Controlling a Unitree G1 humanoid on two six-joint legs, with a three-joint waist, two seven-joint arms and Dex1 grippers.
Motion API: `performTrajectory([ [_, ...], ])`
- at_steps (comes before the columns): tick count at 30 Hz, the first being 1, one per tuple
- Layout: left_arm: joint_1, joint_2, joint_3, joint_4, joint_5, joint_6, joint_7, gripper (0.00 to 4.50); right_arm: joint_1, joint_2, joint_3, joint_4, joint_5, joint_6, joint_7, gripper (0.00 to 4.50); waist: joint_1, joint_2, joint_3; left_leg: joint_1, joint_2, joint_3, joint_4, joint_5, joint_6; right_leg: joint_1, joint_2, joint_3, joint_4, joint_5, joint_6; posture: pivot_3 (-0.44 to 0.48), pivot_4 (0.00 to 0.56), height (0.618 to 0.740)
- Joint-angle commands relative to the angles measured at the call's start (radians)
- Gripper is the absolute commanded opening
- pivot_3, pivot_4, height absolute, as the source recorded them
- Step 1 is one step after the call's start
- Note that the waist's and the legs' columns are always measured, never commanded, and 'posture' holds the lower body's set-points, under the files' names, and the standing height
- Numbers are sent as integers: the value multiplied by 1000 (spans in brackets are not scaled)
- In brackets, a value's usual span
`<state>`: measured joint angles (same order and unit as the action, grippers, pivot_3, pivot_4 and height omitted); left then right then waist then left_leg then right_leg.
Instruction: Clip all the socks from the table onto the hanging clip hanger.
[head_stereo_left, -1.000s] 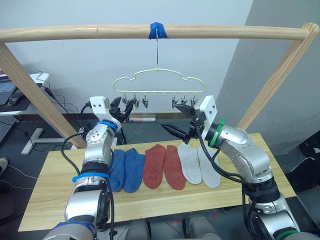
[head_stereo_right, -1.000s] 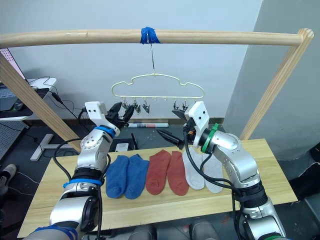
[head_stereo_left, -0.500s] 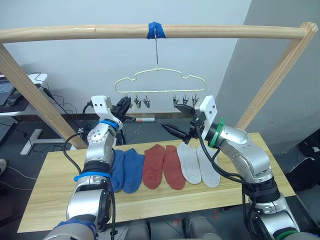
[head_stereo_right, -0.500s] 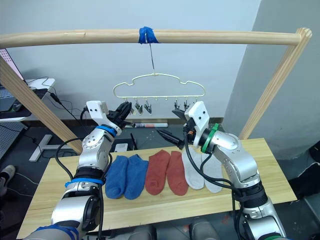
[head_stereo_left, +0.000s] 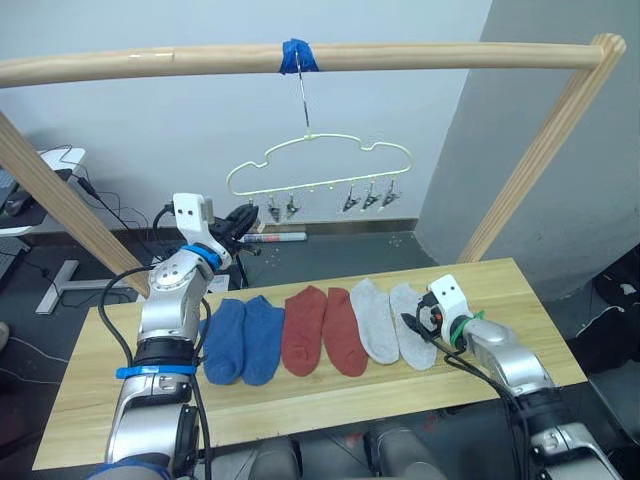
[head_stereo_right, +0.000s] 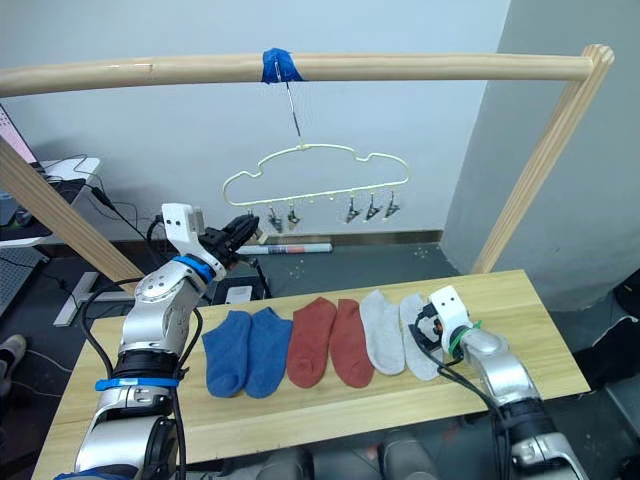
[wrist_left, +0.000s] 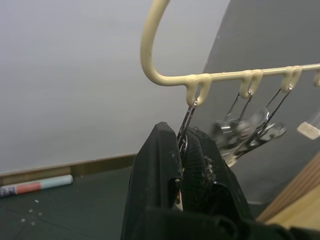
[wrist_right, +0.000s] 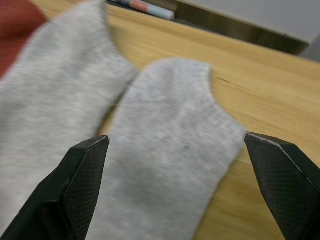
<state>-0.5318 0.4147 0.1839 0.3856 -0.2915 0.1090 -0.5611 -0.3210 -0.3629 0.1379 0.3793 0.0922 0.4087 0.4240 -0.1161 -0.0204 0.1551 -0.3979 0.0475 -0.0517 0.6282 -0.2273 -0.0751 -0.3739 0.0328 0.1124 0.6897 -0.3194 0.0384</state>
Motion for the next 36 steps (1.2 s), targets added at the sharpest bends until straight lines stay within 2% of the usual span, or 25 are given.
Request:
performTrajectory([
  [1,7,17,18,-44,-10,23,3,65,-40,23,-1,100,-27,-58,5,4500,2,0,0,0,0,0,0,0,0,0,0,0,0,0,0,-53,147,740],
  [7,24,15,23,-76,-15,42,7,65,-84,33,21,269,-88,-176,17,4500,4,0,0,-1,0,1,0,0,0,0,-1,1,-2,2,-4,-36,146,740],
  [9,30,16,24,-84,-14,47,8,65,-89,28,32,300,-110,-202,21,4087,5,0,0,-1,0,0,0,0,0,0,-1,0,-1,2,-4,-34,146,740],
  [11,33,16,25,-89,-14,50,9,65,-93,27,34,317,-120,-219,24,3570,5,0,0,0,0,0,0,0,0,1,-1,0,-1,2,-4,-34,146,740],
  [20,64,21,36,-135,-21,76,19,65,6,-11,-1,190,-95,-228,62,231,15,0,0,0,0,0,0,0,0,1,-1,0,-1,2,-3,-16,140,740],
  [21,64,19,36,-138,-26,85,19,65,20,-15,-6,157,-92,-229,64,37,17,0,0,0,0,0,0,0,0,1,-1,0,-1,1,-2,-16,140,740],
  [23,63,16,37,-141,-37,103,16,65,43,-19,-13,94,-87,-217,68,37,18,0,0,0,0,0,0,0,0,1,-1,0,-1,0,0,-17,140,740],
  [26,57,15,52,-155,-82,173,14,65,96,-21,-16,-97,-53,-170,99,37,19,0,0,-1,0,0,0,0,0,0,-1,0,-1,0,0,-17,142,740],
  [31,0,-10,175,-178,-352,559,76,65,131,-8,38,-507,4,2,155,37,16,1,1,-1,0,0,0,0,0,-1,-1,0,1,0,1,-15,144,740],
  [36,-38,-22,281,-201,-561,818,149,65,45,106,127,-649,39,152,131,37,17,0,1,0,0,-3,0,0,0,0,0,-2,2,0,1,-11,143,740],
])
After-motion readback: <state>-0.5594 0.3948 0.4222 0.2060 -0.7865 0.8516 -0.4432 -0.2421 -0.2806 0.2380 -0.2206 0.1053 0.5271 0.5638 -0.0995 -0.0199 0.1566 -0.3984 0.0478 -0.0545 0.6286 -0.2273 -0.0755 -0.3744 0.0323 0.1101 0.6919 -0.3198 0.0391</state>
